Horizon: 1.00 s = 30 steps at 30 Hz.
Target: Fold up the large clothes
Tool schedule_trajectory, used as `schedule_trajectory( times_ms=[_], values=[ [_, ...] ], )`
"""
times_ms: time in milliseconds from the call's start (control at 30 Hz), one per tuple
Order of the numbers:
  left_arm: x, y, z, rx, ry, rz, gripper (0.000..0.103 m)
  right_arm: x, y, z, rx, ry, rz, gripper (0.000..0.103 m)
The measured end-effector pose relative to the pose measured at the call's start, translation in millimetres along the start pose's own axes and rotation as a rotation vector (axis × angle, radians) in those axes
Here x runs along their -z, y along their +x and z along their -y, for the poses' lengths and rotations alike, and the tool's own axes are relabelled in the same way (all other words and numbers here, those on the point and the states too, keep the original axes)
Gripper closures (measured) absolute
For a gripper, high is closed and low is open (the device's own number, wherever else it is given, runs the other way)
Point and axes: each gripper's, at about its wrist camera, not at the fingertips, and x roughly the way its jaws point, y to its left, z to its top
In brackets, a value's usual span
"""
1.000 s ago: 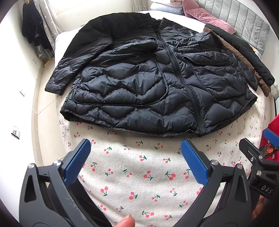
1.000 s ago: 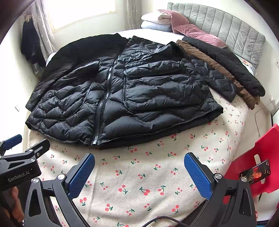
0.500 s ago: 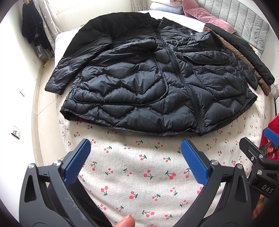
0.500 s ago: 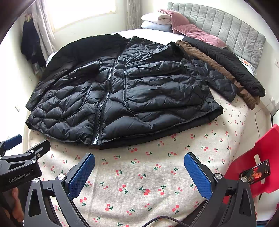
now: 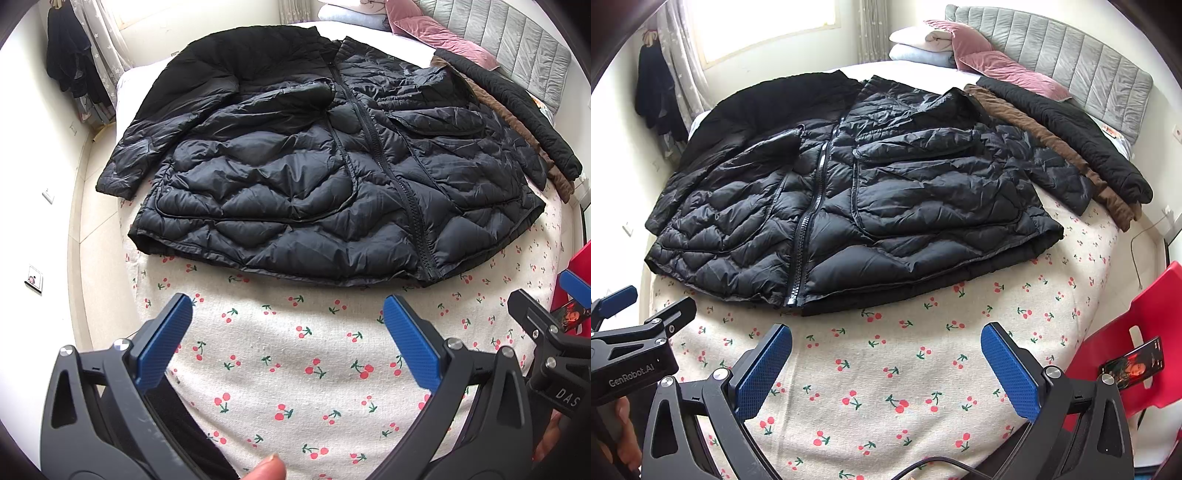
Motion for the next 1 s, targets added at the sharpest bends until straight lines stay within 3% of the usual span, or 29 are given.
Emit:
schedule_trajectory(
  times_ms=[333,600,700,800,900,1000],
  values=[
    [6.2,2.3,-4.5,-0.020,-0.004,-0.015,0.000,0.2,3.9,-1.0,0.001,-0.008,-0.007,0.000],
    [1.3,3.9,-0.2,-0.059,0.098,-0.022,0.000,-13.0,14.7,5.7,0.014,-0.074,0.001,0.000],
    [-1.9,6.1,-5.9,-0.026,0.089,0.012,0.000,-22.2,22.4,15.1,0.033,-0.089,-0.001,0.000],
    [-7.8,5.4,-10.3,-0.005,0.072,0.155,0.000,-29.3,29.8,23.8,0.051,-0.110,-0.010,0.000],
    [-16.3,9.7,-25.2,0.094,0.029,0.120,0.000,-39.0,41.5,38.0,0.065,-0.131,-0.031,0.000],
    [-28.9,21.2,-45.5,0.127,0.000,0.042,0.000,-49.6,52.2,59.0,0.035,-0.127,-0.058,0.000]
  ],
)
